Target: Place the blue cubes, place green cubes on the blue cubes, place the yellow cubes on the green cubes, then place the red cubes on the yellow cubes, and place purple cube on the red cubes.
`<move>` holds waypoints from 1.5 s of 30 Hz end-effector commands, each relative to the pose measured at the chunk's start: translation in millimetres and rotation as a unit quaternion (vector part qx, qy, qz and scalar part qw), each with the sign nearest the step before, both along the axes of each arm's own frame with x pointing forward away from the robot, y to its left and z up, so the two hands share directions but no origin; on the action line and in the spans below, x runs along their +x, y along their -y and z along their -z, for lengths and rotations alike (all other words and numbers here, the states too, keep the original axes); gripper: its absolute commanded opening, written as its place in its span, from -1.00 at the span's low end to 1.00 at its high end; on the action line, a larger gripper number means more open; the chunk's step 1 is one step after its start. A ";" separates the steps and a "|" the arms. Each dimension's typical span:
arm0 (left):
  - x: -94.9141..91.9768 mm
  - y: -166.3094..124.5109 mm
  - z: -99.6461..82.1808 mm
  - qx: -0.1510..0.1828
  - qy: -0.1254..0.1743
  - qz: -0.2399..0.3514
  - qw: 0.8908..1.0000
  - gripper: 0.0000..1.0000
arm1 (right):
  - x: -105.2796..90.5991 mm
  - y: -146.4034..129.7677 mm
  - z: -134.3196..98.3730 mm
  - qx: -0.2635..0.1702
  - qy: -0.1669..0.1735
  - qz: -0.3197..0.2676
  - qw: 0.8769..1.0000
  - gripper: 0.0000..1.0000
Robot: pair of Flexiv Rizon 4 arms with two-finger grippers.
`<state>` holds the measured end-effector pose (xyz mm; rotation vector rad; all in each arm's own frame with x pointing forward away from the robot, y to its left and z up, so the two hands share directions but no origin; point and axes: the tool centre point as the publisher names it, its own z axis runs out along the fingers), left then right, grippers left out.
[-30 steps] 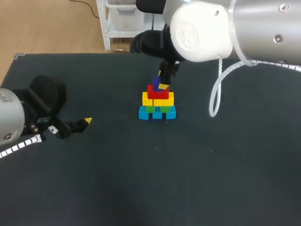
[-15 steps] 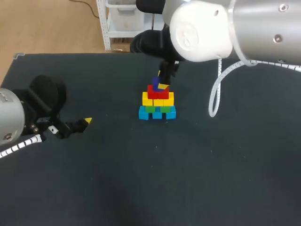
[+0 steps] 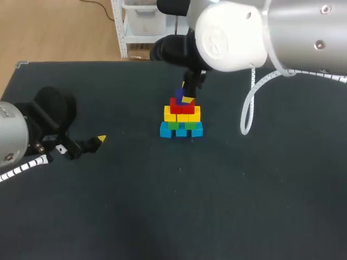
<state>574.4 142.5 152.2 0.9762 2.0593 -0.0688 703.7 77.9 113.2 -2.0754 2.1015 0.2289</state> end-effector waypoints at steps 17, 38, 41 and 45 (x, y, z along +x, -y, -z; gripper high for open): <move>-0.6 2.5 1.8 0.001 0.004 -0.005 1.000 1.00 | 1.4 -0.3 1.1 -0.004 0.002 0.004 1.000 -0.25; -0.6 2.5 1.8 0.001 0.004 -0.005 1.000 1.00 | 0.1 0.1 -8.1 -0.005 0.018 0.004 1.000 0.99; -0.6 2.5 1.8 0.001 0.004 -0.005 1.000 1.00 | -1.9 2.6 -15.0 -0.001 0.028 0.005 1.000 1.00; -0.6 2.5 1.8 0.001 0.004 -0.005 1.000 1.00 | -5.0 11.9 -26.0 0.010 0.043 0.013 0.999 1.00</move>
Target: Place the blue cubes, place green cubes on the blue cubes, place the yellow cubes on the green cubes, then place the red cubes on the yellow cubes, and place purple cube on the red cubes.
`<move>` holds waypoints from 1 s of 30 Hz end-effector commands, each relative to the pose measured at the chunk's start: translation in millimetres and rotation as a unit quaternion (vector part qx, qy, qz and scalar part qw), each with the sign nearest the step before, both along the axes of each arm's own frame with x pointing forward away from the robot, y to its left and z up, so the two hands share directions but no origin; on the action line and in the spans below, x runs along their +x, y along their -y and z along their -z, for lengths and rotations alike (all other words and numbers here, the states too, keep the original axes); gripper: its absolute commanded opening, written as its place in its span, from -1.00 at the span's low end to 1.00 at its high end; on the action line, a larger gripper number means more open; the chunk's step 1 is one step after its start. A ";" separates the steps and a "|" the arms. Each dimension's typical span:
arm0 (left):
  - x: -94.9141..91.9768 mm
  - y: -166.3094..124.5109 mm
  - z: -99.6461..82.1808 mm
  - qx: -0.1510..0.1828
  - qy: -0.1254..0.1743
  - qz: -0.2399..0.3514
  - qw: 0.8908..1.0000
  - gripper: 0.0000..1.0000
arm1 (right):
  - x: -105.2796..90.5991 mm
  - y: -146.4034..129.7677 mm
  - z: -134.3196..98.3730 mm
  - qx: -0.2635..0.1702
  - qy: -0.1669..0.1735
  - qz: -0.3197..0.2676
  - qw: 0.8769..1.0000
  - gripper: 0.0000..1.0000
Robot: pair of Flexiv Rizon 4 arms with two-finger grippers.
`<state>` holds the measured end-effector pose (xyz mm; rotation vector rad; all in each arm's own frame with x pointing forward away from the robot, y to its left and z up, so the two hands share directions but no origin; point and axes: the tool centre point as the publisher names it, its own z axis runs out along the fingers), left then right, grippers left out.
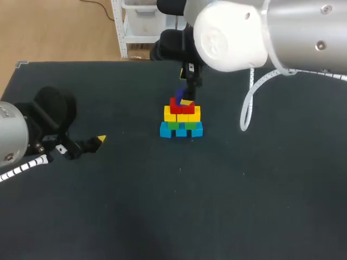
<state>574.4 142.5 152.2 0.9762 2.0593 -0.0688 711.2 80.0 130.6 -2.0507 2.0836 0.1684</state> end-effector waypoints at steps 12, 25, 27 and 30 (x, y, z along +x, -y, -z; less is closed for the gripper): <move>-0.6 2.5 1.8 0.001 0.004 -0.005 1.000 1.00 | -12.0 74.0 -39.1 0.104 0.075 0.101 0.987 1.00; -0.6 2.5 1.8 0.001 0.004 -0.005 1.000 1.00 | -26.3 123.5 -45.4 0.199 0.090 0.147 0.965 1.00; -0.6 2.5 1.8 0.001 0.004 -0.005 1.000 1.00 | -29.6 126.9 -45.7 0.209 0.086 0.145 0.963 1.00; -0.6 2.5 1.8 0.001 0.004 -0.005 1.000 1.00 | -36.4 130.9 -46.0 0.222 0.079 0.137 0.962 1.00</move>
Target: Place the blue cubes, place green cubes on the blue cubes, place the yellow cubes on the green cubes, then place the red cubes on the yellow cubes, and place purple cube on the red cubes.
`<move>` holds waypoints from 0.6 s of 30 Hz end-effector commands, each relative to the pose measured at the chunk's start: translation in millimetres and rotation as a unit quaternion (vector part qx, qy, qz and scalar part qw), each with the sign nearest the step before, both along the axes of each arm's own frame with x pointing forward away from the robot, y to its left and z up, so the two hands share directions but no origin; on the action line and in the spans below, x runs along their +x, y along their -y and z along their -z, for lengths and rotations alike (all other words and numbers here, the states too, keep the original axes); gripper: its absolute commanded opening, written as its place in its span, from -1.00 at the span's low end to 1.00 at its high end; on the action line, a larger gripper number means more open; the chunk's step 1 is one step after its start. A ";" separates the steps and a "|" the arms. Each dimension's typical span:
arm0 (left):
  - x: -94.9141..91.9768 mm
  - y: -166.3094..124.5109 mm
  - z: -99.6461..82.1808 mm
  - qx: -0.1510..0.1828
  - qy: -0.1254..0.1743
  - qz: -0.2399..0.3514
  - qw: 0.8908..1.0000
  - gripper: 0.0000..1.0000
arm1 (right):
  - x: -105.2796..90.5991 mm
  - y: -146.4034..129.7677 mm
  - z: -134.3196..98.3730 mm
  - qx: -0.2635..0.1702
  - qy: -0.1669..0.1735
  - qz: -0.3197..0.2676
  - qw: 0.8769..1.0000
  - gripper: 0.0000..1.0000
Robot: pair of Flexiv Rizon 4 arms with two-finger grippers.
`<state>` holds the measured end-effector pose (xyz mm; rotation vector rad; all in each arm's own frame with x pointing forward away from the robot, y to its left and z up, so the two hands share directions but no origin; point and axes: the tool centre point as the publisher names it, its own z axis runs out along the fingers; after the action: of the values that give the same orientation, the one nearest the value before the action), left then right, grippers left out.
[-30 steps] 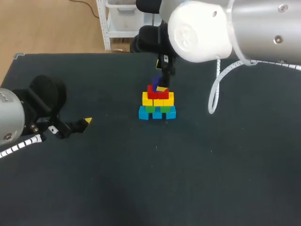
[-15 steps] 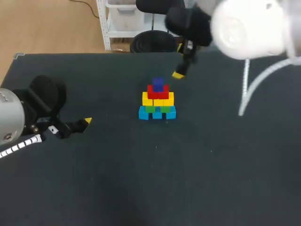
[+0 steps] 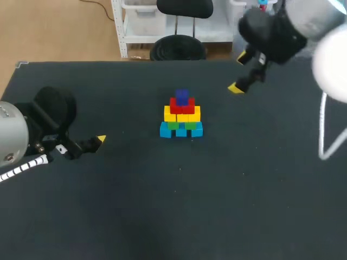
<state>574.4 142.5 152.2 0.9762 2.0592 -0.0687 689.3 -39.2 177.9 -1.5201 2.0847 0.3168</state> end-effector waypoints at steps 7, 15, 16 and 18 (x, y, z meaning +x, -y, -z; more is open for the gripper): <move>-0.6 2.5 1.8 0.001 0.004 -0.005 1.000 1.00 | -27.2 11.2 1.1 0.088 0.021 -0.045 0.995 1.00; -0.6 2.5 1.8 0.001 0.004 -0.005 1.000 1.00 | -27.2 11.2 1.1 0.088 0.021 -0.045 0.995 1.00; -0.6 2.5 1.8 0.001 0.004 -0.005 1.000 1.00 | -27.2 11.2 1.1 0.088 0.021 -0.045 0.995 1.00; -0.6 2.5 1.8 0.001 0.004 -0.005 1.000 1.00 | -27.2 11.2 1.1 0.088 0.021 -0.045 0.995 1.00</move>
<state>574.4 142.5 152.2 0.9762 2.0592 -0.0687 660.3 -49.7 177.8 -1.5038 1.9157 0.4704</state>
